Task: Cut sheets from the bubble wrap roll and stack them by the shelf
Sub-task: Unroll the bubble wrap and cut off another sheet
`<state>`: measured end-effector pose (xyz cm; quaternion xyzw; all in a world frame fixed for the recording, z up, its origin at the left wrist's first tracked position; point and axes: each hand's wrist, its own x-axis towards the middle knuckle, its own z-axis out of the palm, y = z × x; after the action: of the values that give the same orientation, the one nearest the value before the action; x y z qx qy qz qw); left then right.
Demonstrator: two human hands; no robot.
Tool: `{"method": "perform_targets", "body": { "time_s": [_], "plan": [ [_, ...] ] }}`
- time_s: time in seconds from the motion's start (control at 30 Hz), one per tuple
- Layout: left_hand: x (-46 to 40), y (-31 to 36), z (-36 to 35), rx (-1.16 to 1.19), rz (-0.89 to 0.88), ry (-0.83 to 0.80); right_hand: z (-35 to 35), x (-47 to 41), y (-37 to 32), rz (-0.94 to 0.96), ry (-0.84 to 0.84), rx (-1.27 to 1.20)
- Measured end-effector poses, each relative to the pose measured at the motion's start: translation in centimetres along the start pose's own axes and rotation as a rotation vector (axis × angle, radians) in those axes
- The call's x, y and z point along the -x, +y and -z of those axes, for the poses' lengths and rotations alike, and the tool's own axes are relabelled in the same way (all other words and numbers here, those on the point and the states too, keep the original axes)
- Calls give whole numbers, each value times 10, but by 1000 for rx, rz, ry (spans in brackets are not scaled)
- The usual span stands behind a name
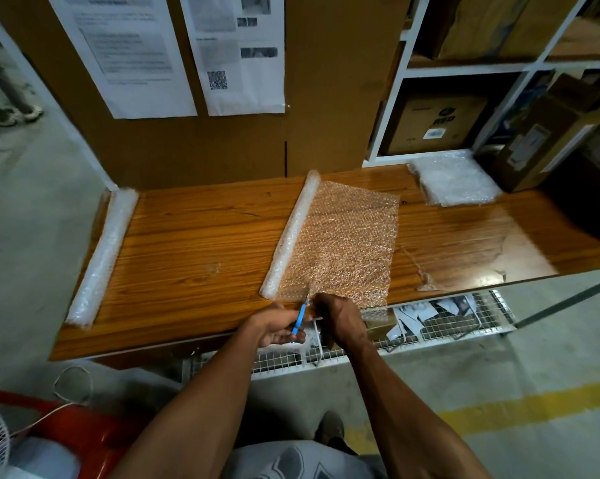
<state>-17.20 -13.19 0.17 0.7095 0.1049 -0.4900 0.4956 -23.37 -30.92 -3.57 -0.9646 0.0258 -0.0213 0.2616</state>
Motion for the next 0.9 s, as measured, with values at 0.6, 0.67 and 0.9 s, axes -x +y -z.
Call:
{"method": "perform_targets", "body": {
  "time_s": [0.6,0.67,0.9],
  "plan": [
    [-2,14,-2,56,-6,-24,-14,4,2,-50,109,-3],
    [-7,15,-3,68,-15,-8,-16,6,3,-54,109,-12],
    [-14,19,-11,93,-54,28,-15,7,6,-29,99,-11]
  ]
}}
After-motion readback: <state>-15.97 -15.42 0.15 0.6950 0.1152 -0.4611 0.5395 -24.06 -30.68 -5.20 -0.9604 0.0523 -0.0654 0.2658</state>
